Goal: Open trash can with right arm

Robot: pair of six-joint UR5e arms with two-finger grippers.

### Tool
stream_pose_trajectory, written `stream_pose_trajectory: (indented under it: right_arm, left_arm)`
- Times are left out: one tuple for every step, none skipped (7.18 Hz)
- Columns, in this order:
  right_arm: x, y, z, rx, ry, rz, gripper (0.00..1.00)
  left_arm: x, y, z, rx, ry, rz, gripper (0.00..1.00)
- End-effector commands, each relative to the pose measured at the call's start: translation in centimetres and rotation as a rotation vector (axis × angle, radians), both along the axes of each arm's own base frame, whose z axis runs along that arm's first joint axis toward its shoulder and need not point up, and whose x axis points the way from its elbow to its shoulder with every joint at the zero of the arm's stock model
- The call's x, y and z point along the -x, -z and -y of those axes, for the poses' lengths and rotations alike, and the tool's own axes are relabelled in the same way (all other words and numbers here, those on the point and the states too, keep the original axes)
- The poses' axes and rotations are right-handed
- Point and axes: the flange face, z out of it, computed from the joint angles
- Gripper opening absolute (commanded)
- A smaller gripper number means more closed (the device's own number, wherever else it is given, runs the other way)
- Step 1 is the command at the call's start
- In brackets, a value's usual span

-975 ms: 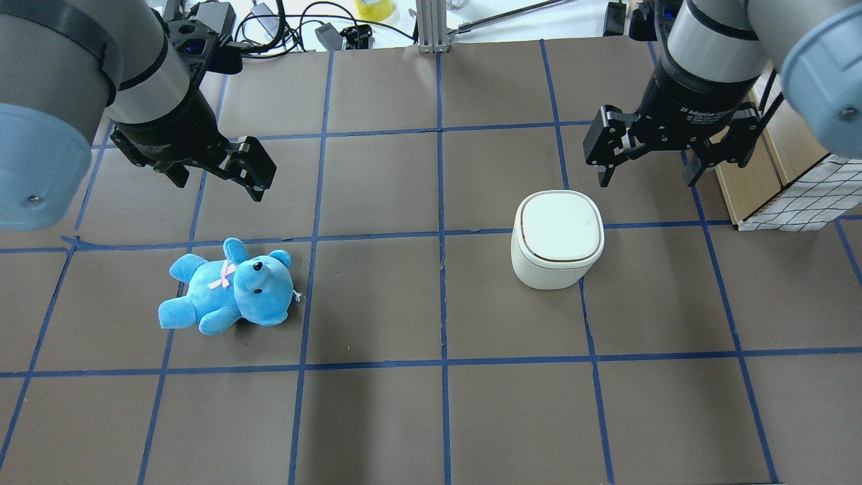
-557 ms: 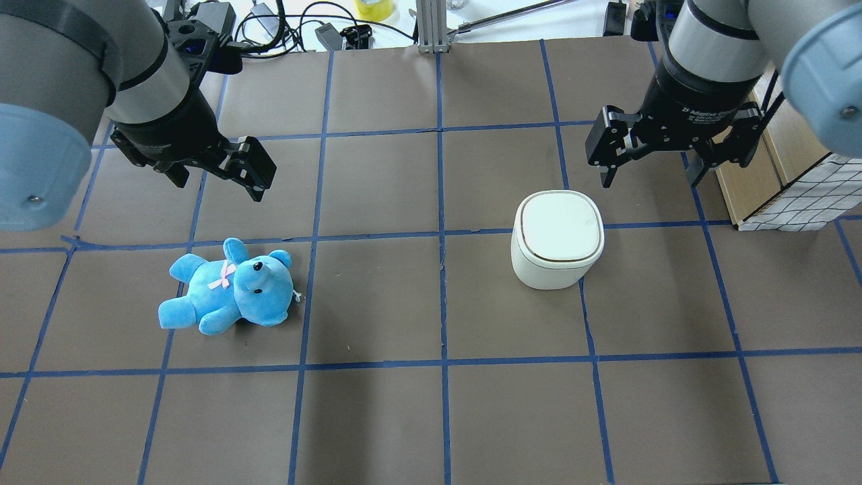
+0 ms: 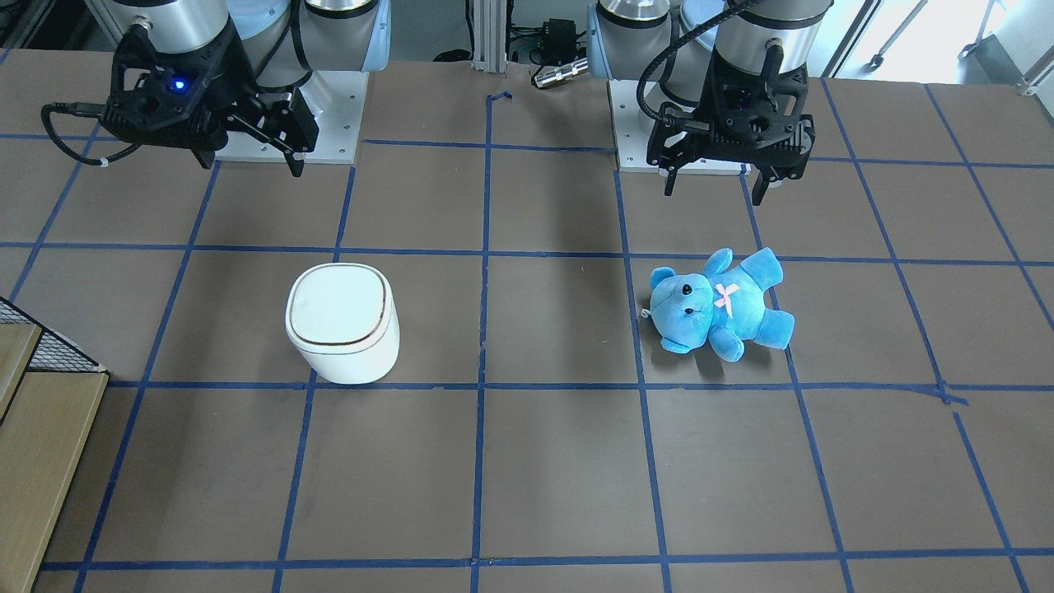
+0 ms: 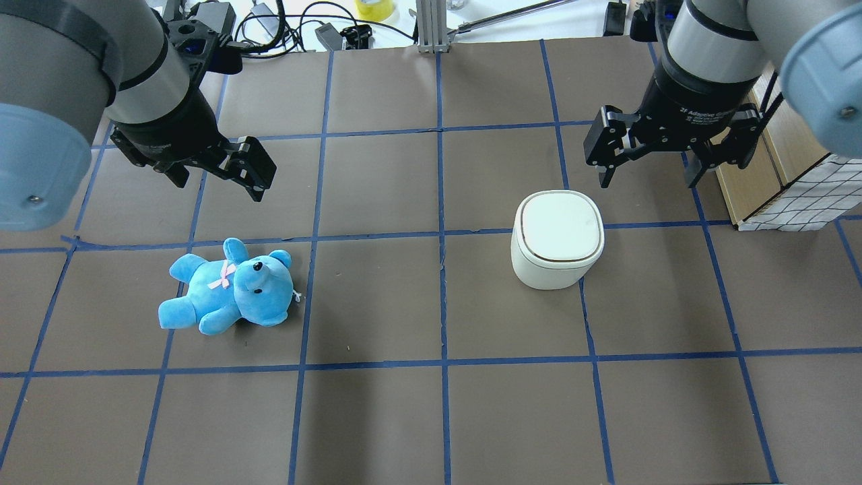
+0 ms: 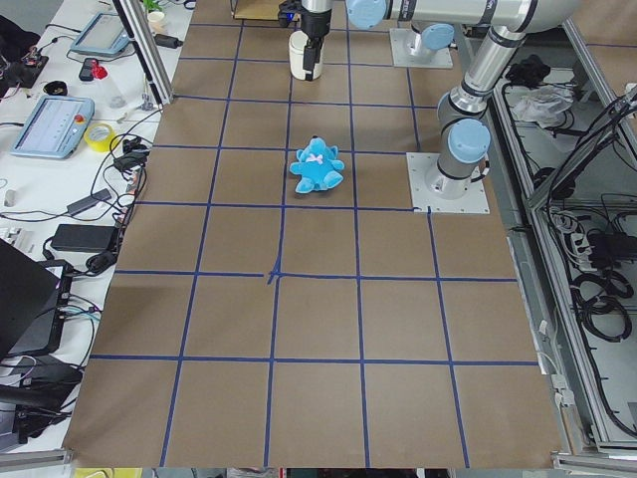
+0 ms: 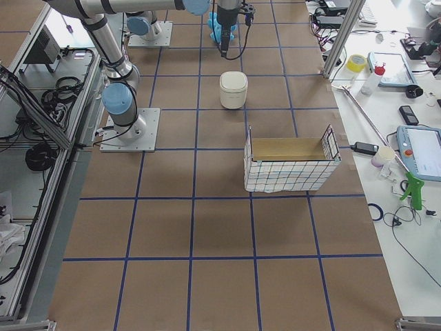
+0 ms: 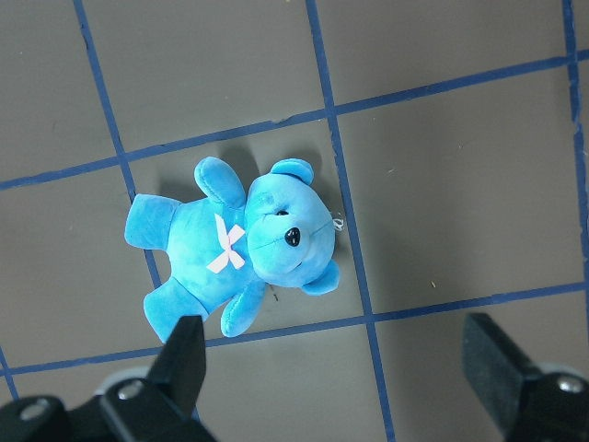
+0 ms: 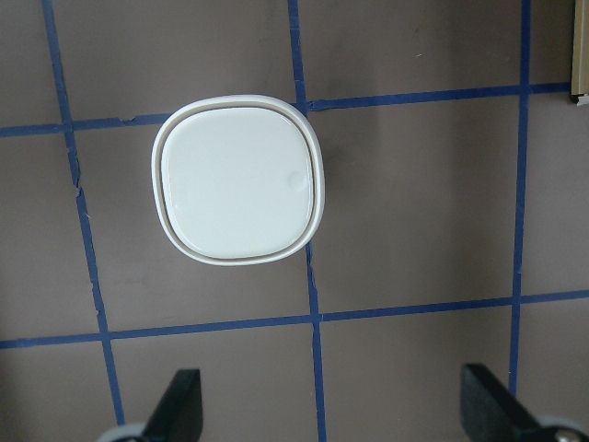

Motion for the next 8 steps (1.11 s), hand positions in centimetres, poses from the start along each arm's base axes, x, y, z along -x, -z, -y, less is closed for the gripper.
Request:
stream_pose_trajectory:
  right_arm:
    - [-0.03,0.02,-0.02,-0.002,-0.001,0.003,1.0]
    - [-0.03,-0.01,0.01,0.001,-0.002,0.004,1.0]
    - [-0.04,0.06,0.07,0.0,-0.012,0.004,1.0]
    - [-0.07,0.03,0.1,0.003,-0.015,0.007,1.0]
    - [-0.07,-0.2,0.15,0.015,-0.002,0.007,1.0]
    - [-0.04,-0.13,0.27,0.02,-0.009,0.004,1.0]
    - [-0.13,-0.16,0.28,0.023,-0.016,0.006,1.0]
    - [-0.06,-0.02,0.41,0.019,-0.016,0.006,1.0]
  left_arm:
    - [0.0,0.0,0.0,0.0,0.0,0.0,1.0]
    - [0.0,0.0,0.0,0.0,0.0,0.0,1.0]
    - [0.0,0.0,0.0,0.0,0.0,0.0,1.0]
    - [0.0,0.0,0.0,0.0,0.0,0.0,1.0]
    - [0.0,0.0,0.0,0.0,0.0,0.0,1.0]
    - [0.0,0.0,0.0,0.0,0.0,0.0,1.0]
    - [0.0,0.0,0.0,0.0,0.0,0.0,1.0]
    - [0.0,0.0,0.0,0.0,0.0,0.0,1.0]
